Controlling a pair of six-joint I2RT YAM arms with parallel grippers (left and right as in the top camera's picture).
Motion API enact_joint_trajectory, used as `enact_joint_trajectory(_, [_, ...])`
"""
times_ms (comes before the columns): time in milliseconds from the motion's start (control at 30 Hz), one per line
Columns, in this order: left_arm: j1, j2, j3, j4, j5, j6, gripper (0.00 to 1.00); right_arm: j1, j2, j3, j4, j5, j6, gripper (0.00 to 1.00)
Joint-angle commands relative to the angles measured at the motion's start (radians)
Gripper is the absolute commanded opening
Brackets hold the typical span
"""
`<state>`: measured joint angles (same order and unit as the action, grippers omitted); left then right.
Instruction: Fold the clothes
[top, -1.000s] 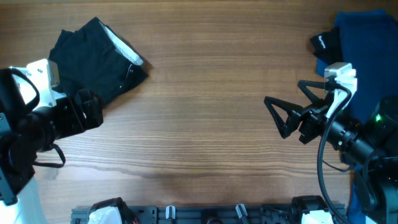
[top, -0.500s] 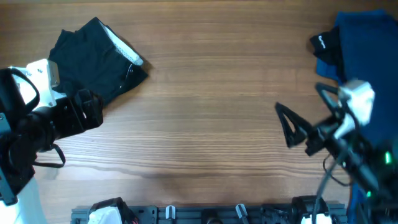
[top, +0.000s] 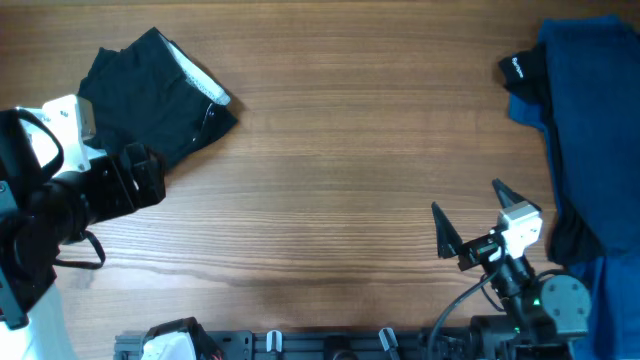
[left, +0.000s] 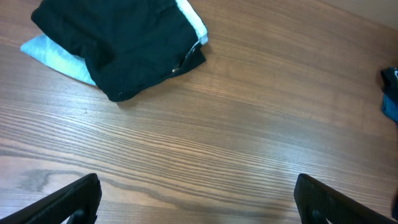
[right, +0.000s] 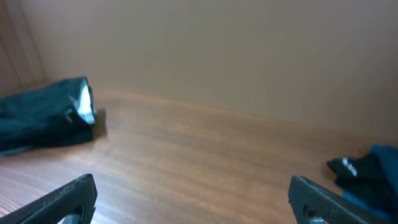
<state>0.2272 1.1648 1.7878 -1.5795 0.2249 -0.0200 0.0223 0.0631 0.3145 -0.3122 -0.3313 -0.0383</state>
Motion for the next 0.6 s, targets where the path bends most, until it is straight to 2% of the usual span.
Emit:
enact_joint_trajectory(0, [-0.006, 0.002, -0.003, 0.000, -0.009, 0.013, 1.00, -0.003, -0.058, -0.121, 0.101, 0.008, 0.070, 1.00])
enact_joint_trajectory(200, [-0.006, 0.002, -0.003, 0.000, -0.009, 0.013, 1.00, -0.003, -0.056, -0.264, 0.230, -0.006, 0.144, 1.00])
enact_joint_trajectory(567, [-0.006, 0.002, -0.003, 0.000, -0.009, 0.013, 1.00, -0.003, -0.047, -0.268, 0.241, -0.008, 0.146, 1.00])
